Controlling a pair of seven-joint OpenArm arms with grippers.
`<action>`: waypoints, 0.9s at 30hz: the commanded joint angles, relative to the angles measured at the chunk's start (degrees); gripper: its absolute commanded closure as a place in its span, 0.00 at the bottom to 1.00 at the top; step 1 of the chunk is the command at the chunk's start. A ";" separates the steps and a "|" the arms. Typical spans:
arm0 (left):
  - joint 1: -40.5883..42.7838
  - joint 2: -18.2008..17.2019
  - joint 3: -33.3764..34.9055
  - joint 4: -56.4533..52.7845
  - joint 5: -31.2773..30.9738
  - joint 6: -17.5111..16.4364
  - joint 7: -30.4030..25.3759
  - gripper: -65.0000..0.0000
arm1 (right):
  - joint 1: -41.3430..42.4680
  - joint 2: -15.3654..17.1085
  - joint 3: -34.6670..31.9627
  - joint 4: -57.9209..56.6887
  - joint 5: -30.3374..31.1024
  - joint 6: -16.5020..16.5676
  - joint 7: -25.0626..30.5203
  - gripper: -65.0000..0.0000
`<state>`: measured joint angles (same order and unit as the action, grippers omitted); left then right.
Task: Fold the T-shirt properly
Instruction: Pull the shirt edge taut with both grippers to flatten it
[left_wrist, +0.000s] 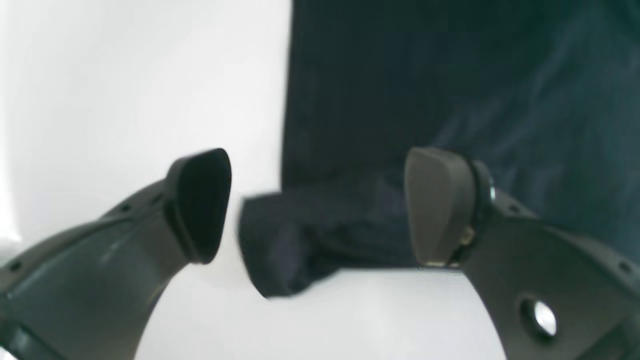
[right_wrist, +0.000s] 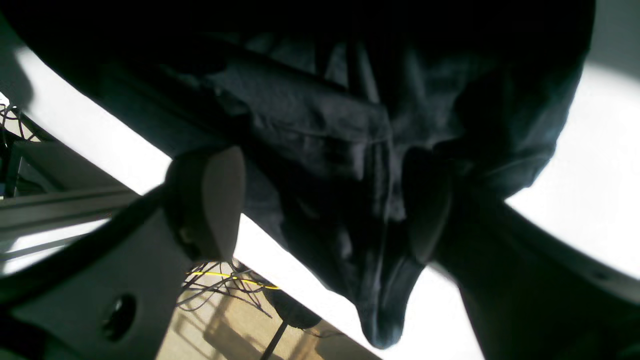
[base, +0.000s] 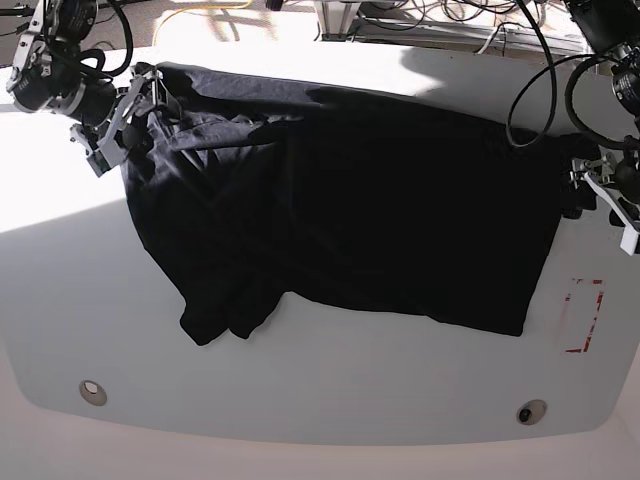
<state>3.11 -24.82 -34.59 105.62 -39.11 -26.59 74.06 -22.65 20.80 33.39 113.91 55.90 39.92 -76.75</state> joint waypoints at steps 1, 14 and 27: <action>-1.22 -0.28 -0.27 1.23 -0.58 0.00 -0.44 0.23 | 1.60 -2.82 -0.20 0.77 -1.61 0.08 0.84 0.40; 2.03 7.90 4.13 0.97 9.62 0.08 -6.85 0.48 | 2.04 -8.53 -11.72 1.21 -29.57 0.08 5.59 0.86; 7.22 7.10 6.41 -9.40 20.52 0.08 -15.56 0.54 | 0.19 -9.24 -12.60 -3.36 -40.29 0.08 9.19 0.86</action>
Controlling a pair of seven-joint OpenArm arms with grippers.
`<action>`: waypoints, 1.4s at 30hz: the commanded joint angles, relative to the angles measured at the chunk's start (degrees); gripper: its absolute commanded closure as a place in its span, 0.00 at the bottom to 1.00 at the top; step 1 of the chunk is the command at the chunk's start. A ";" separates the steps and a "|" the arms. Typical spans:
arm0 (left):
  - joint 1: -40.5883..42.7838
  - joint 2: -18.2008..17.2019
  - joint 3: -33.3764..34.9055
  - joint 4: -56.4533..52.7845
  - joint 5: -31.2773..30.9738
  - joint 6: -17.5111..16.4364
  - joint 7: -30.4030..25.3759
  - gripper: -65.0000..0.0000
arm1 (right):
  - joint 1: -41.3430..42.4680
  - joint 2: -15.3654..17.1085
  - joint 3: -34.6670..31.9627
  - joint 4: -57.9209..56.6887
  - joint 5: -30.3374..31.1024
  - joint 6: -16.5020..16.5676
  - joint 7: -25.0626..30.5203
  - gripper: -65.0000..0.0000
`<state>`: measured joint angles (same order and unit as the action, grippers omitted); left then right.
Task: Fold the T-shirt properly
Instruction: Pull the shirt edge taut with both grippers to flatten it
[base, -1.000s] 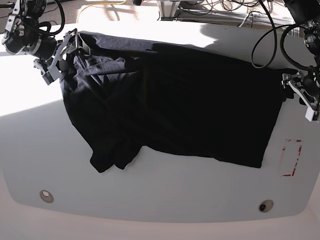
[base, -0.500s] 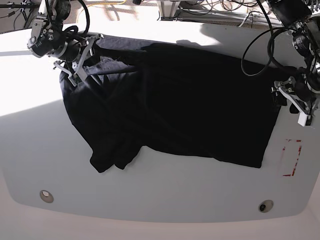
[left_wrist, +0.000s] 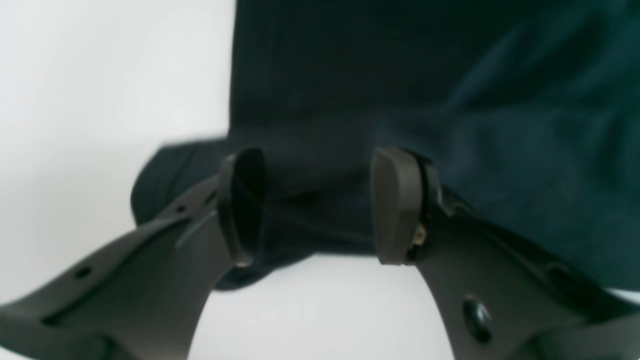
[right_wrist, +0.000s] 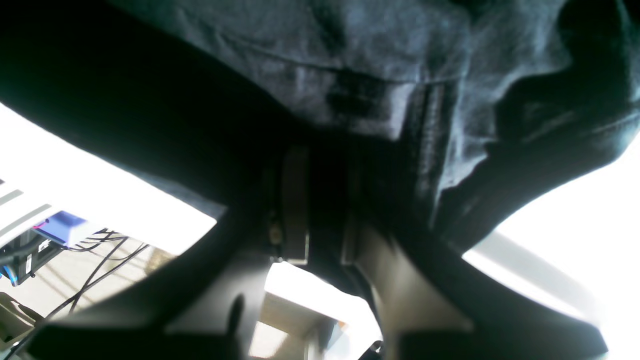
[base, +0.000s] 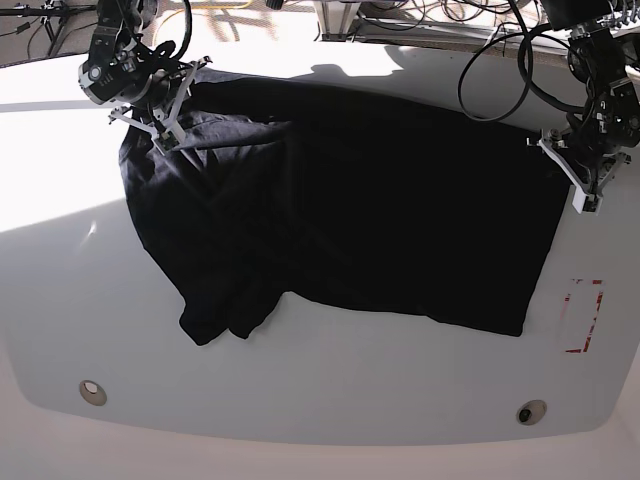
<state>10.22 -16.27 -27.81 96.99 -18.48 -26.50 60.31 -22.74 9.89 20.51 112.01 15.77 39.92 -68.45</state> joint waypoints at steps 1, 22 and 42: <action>0.38 -1.88 -0.36 -1.21 0.06 0.00 -1.90 0.54 | 0.28 1.93 0.28 -1.98 -0.17 0.08 0.97 0.86; 17.25 -0.83 -0.27 13.91 -0.03 -0.80 2.59 0.52 | -2.53 15.82 0.63 -17.63 -0.25 0.08 8.88 0.86; 17.87 -1.09 -4.76 14.26 0.24 -9.06 8.13 0.52 | -6.58 13.89 0.89 -1.10 -0.43 0.08 4.84 0.46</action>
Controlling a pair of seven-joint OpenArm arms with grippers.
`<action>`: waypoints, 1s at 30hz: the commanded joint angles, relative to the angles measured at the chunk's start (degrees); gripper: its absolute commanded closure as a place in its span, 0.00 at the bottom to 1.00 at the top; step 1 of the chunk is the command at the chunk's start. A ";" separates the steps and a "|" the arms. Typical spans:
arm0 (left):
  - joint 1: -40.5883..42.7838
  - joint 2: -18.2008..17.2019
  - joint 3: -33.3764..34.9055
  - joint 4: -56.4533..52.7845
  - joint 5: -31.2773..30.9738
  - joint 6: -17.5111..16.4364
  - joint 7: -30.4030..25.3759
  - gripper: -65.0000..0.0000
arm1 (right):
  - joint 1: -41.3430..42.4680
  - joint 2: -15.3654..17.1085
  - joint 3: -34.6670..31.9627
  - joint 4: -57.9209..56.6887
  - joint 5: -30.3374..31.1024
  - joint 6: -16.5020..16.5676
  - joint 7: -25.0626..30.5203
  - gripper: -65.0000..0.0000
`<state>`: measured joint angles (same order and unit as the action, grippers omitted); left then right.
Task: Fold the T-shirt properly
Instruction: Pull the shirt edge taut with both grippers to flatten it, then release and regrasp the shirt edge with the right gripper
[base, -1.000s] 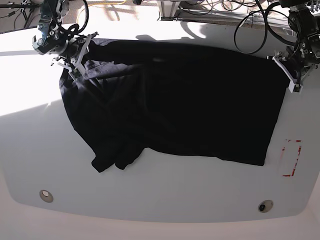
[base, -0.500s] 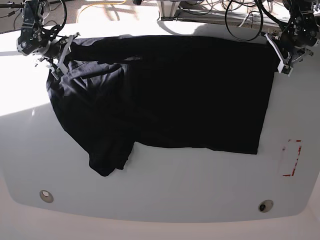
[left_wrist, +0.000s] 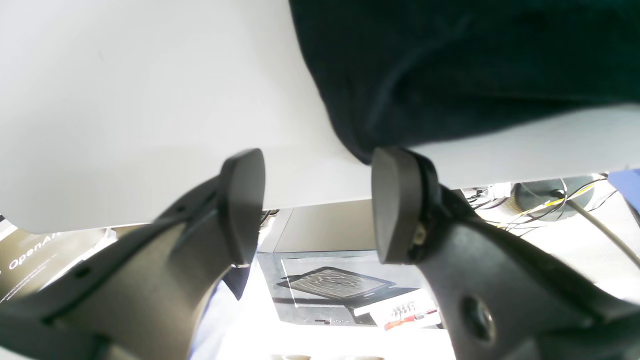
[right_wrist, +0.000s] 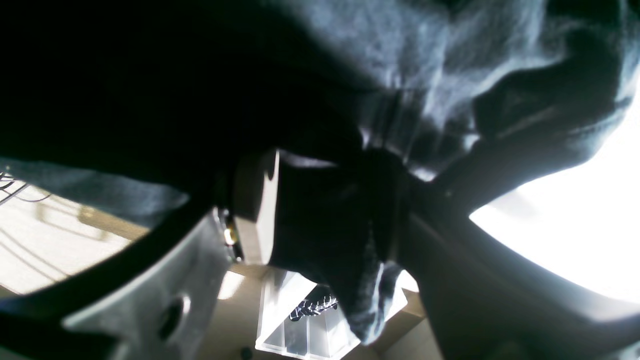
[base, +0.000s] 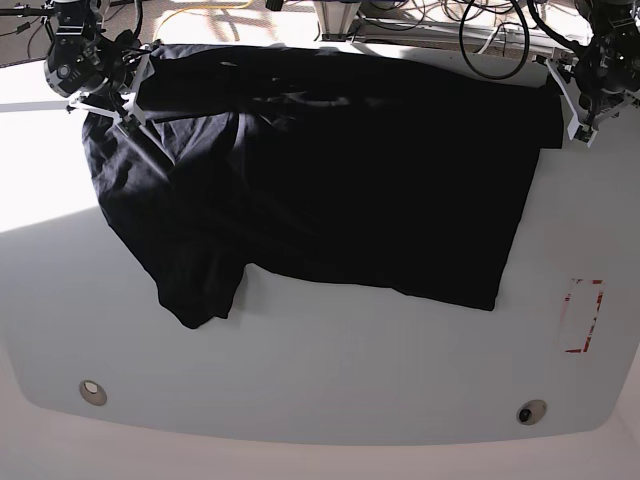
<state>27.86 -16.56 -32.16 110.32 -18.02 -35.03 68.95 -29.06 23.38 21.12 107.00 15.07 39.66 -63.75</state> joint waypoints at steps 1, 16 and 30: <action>0.32 -0.89 -0.50 0.84 -0.13 -0.89 -0.51 0.52 | -0.26 0.40 0.28 5.22 0.45 0.34 0.14 0.44; 1.55 -0.98 -0.58 0.75 -0.04 -1.59 -0.60 0.52 | 10.55 -6.72 0.28 8.30 0.62 0.34 -1.70 0.40; 0.06 -0.81 -4.45 1.37 -0.31 -4.97 -0.60 0.52 | 21.72 -13.75 0.28 5.48 0.27 0.34 -4.08 0.17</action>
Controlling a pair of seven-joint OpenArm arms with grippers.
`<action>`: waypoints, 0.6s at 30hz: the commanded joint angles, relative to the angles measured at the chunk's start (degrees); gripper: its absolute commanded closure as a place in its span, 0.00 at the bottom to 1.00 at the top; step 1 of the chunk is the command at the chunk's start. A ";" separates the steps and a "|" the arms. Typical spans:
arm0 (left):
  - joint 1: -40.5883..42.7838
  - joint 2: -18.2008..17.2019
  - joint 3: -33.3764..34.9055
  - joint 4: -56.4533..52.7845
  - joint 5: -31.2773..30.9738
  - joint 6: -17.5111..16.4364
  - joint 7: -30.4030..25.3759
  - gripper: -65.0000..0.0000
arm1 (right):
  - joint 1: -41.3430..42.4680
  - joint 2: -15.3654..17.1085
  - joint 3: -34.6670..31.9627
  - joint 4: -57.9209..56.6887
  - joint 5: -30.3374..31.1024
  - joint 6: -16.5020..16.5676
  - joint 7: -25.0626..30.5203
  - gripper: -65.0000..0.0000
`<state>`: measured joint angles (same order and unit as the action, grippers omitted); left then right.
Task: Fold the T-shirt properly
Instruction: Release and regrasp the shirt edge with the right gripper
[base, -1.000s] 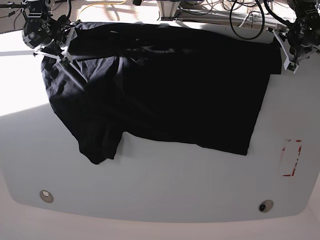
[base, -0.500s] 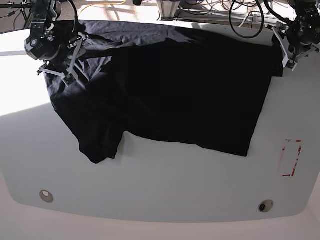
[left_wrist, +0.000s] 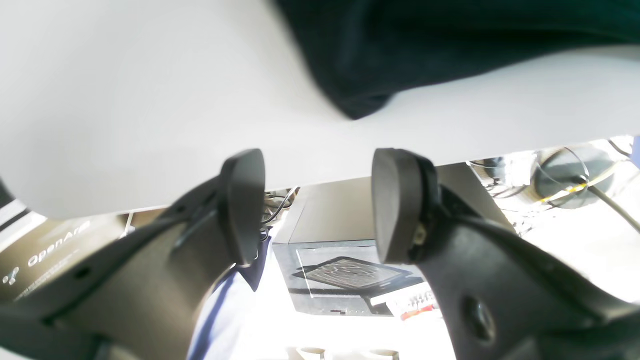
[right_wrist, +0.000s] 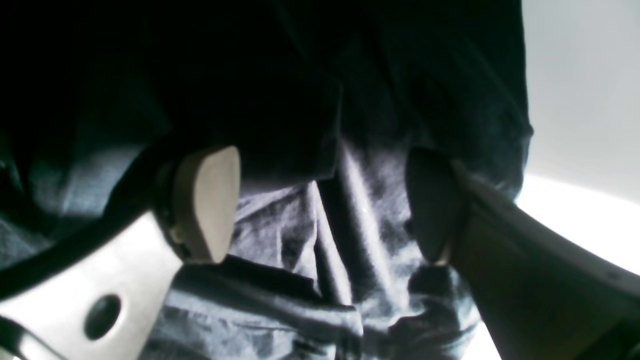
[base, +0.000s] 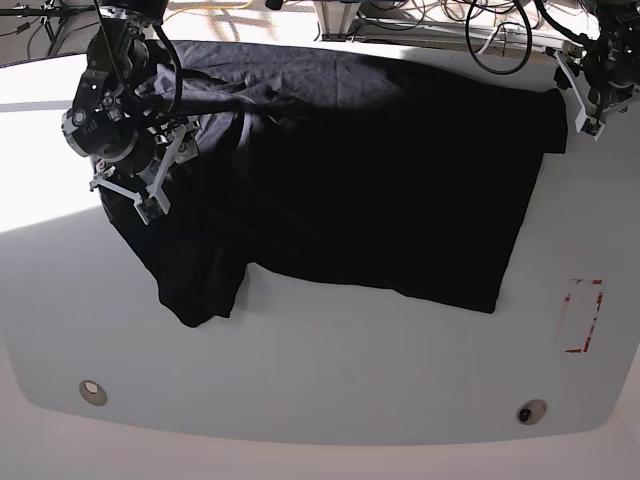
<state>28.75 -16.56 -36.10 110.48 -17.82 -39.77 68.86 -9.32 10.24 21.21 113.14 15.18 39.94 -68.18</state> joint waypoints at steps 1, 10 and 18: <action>-1.28 -0.81 -0.69 1.22 -0.51 -0.23 -0.51 0.52 | 2.33 -0.61 0.19 -1.19 0.16 0.06 0.36 0.15; -2.95 -1.86 -1.84 1.48 -0.33 -0.23 -0.51 0.52 | 5.32 -0.70 0.19 -9.45 0.51 0.06 0.53 0.15; -3.13 -2.12 -2.19 1.39 -0.42 -0.23 -0.51 0.52 | 6.46 -0.97 -0.07 -12.88 0.60 0.06 0.62 0.26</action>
<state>25.69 -17.89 -38.00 110.91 -17.74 -39.94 68.97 -3.66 8.84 21.26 99.61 15.20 39.97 -68.27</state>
